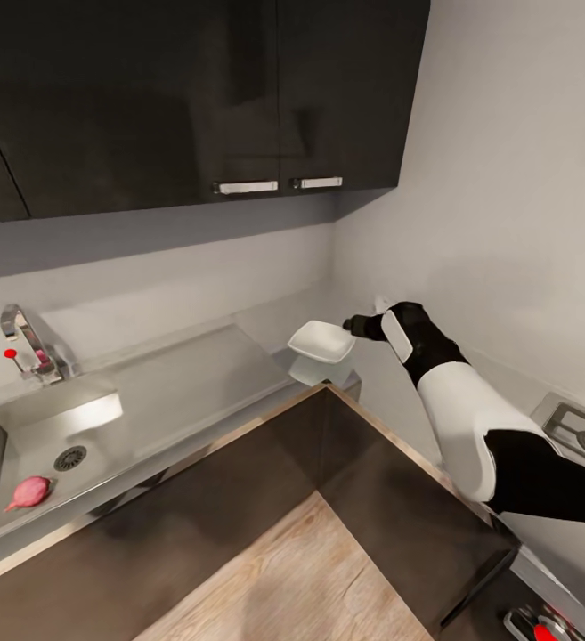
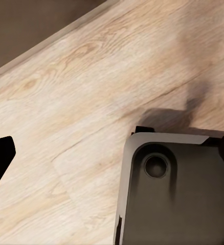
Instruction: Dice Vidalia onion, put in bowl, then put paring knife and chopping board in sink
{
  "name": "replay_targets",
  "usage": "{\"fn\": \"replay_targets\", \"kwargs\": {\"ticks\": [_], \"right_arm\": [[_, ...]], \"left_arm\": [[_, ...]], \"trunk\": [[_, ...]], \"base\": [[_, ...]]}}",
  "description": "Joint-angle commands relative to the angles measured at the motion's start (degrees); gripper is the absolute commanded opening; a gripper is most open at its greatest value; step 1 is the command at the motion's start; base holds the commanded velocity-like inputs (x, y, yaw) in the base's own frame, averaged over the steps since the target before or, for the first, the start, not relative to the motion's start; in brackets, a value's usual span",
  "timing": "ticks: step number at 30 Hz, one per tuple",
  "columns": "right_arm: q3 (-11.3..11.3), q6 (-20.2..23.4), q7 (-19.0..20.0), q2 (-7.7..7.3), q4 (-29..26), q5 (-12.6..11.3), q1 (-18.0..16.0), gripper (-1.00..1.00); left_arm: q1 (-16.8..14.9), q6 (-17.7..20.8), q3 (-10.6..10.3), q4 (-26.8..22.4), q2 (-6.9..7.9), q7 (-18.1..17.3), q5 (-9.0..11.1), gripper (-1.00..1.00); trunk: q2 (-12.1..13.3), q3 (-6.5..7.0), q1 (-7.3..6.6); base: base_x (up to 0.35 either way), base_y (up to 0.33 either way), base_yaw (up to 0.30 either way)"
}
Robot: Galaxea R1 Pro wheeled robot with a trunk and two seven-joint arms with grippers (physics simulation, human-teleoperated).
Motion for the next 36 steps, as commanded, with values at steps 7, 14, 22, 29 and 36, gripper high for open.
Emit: {"fn": "replay_targets", "kwargs": {"ticks": [7,14,22,29,36], "right_arm": [[-0.3,-3.47,-0.43,-0.6,2.42,-2.82,-0.02,1.0],[-0.26,-3.84,-0.43,-0.65,2.71,-2.93,-0.02,1.0],[-0.24,-3.86,-0.43,-0.65,2.8,-2.93,-0.02,1.0],[-0.24,-3.86,-0.43,-0.65,2.81,-2.93,-0.02,1.0],[-0.24,-3.93,-0.43,-0.65,3.75,-2.93,-0.02,1.0]], "left_arm": [[-0.02,-0.14,0.0,-0.01,0.0,0.05,0.09,1.0],[-0.02,-0.14,0.0,-0.02,0.0,0.05,0.09,1.0],[-0.02,-0.14,0.0,0.02,0.0,0.05,0.09,1.0],[-0.02,-0.14,0.0,0.01,0.0,0.05,0.09,1.0],[-0.02,-0.14,-0.05,0.06,0.0,0.05,0.09,1.0]], "trunk": [[-0.12,-0.39,0.03],[-0.12,-0.98,0.03],[-0.12,-1.69,0.03],[-0.12,-2.32,0.03],[-0.12,-2.95,0.03]], "base": [[0.009,-0.003,0.0],[0.152,-0.035,0.0],[0.036,-0.013,0.0],[0.095,-0.001,0.0],[0.216,0.0,0.0]]}}
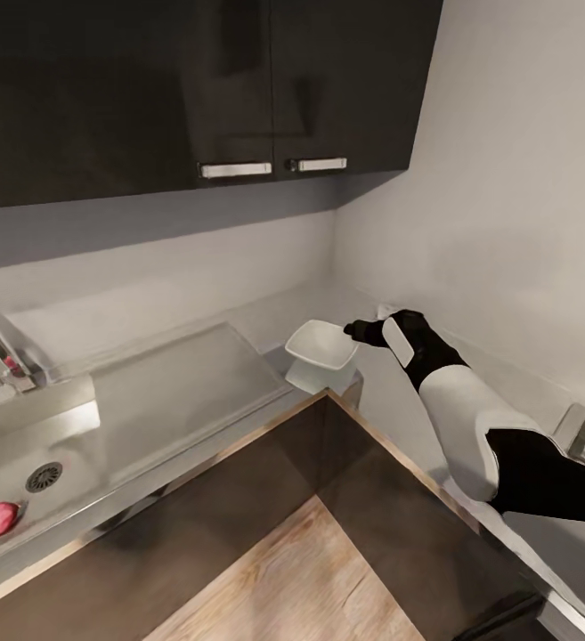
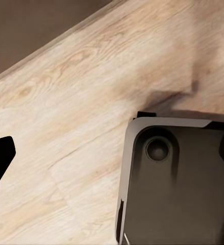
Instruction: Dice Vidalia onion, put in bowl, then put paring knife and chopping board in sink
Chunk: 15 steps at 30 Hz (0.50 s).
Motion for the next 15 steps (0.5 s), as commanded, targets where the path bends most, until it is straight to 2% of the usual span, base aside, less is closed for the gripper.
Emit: {"fn": "replay_targets", "kwargs": {"ticks": [1,11,15], "right_arm": [[-0.27,0.19,-0.46,0.06,0.25,-0.65,-0.04,1.0],[-0.27,0.18,-0.41,0.06,0.48,-0.7,-0.04,1.0],[-0.27,0.18,-0.41,0.06,0.48,-0.7,-0.04,1.0]], "left_arm": [[-0.02,-0.15,-0.02,-0.05,0.0,0.06,0.09,1.0],[-0.02,-0.15,-0.03,-0.01,0.0,0.06,0.09,1.0],[-0.02,-0.15,-0.03,-0.01,0.0,0.06,0.09,1.0]], "trunk": [[-0.12,-0.2,0.04],[-0.12,-1.1,0.04],[-0.12,-1.45,0.04]], "base": [[0.052,0.0,0.0],[0.015,-0.002,0.0],[0.107,-0.087,0.0]]}}
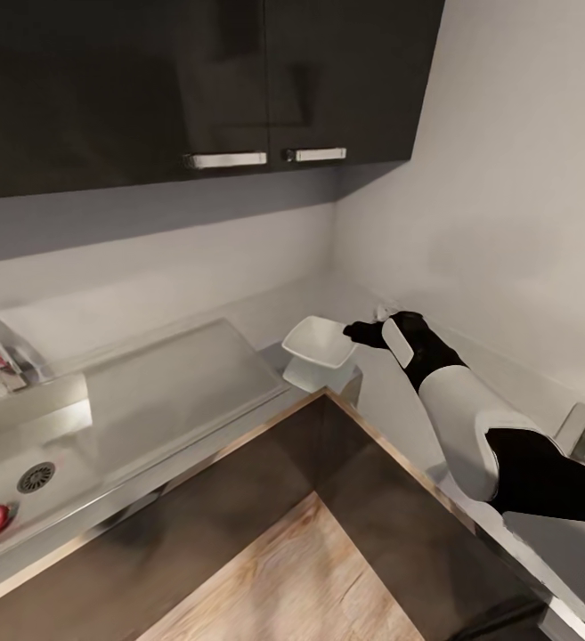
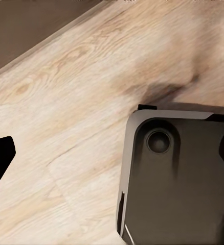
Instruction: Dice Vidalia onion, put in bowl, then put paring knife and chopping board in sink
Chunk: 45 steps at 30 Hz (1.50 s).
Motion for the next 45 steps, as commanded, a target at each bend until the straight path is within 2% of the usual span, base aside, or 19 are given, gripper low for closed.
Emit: {"fn": "replay_targets", "kwargs": {"ticks": [1,10,45], "right_arm": [[-0.26,0.2,-0.48,0.05,-0.09,-0.62,-0.04,1.0],[-0.28,0.2,-0.48,0.05,-0.07,-0.62,-0.04,1.0],[-0.17,-0.06,-0.48,0.16,0.61,-0.68,-0.04,1.0]], "left_arm": [[-0.02,-0.16,0.02,-0.01,0.0,0.06,0.09,1.0],[-0.02,-0.16,0.02,-0.01,0.0,0.06,0.05,1.0],[-0.02,-0.16,0.02,-0.01,0.0,0.06,0.01,1.0]], "trunk": [[-0.11,-0.2,0.04],[-0.11,-1.0,0.04],[-0.11,-4.14,0.04]], "base": [[0.15,-0.13,0.0],[0.108,-0.102,0.0],[0.031,0.007,0.0]]}}
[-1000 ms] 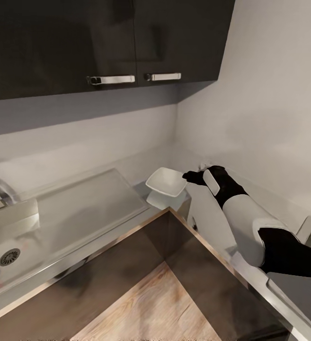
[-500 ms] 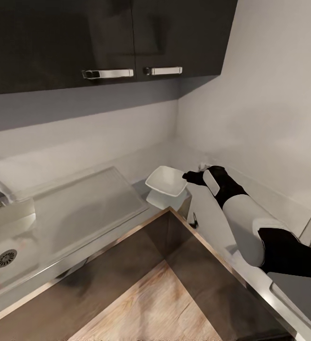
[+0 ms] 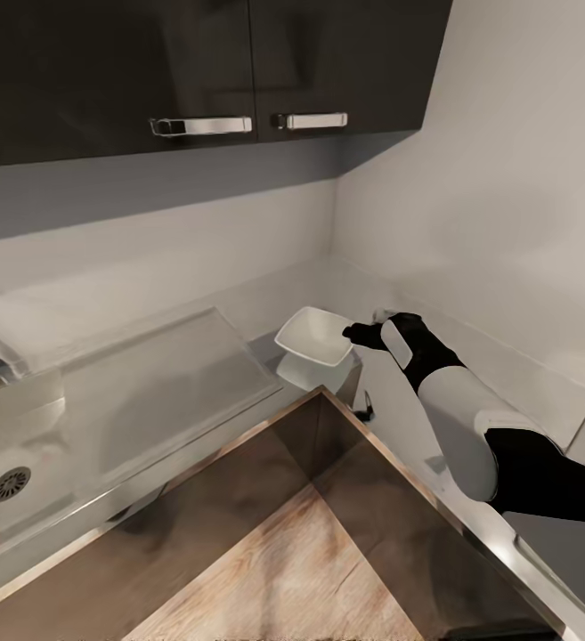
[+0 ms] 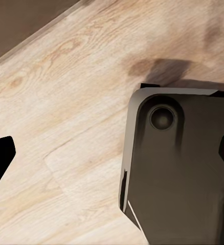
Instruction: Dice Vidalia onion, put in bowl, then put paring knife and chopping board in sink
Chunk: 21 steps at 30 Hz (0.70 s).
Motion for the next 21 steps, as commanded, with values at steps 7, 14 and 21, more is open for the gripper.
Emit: {"fn": "replay_targets", "kwargs": {"ticks": [7,14,21], "right_arm": [[-0.29,-1.73,-0.51,0.06,1.18,-0.62,-0.04,1.0],[-0.29,-1.96,-0.5,0.04,1.81,-0.65,-0.04,1.0],[-0.29,-1.99,-0.5,0.04,1.85,-0.73,-0.04,1.0]], "left_arm": [[-0.02,-0.16,0.01,0.0,0.0,0.06,0.08,1.0],[-0.02,-0.16,0.01,0.0,0.0,0.06,0.08,1.0],[-0.02,-0.16,0.01,0.0,0.0,0.06,0.08,1.0]], "trunk": [[-0.11,-0.73,0.03],[-0.11,-1.35,0.03],[-0.11,-1.98,0.03]], "base": [[0.003,0.002,0.0],[0.0,0.0,0.0],[0.0,0.0,0.0]]}}
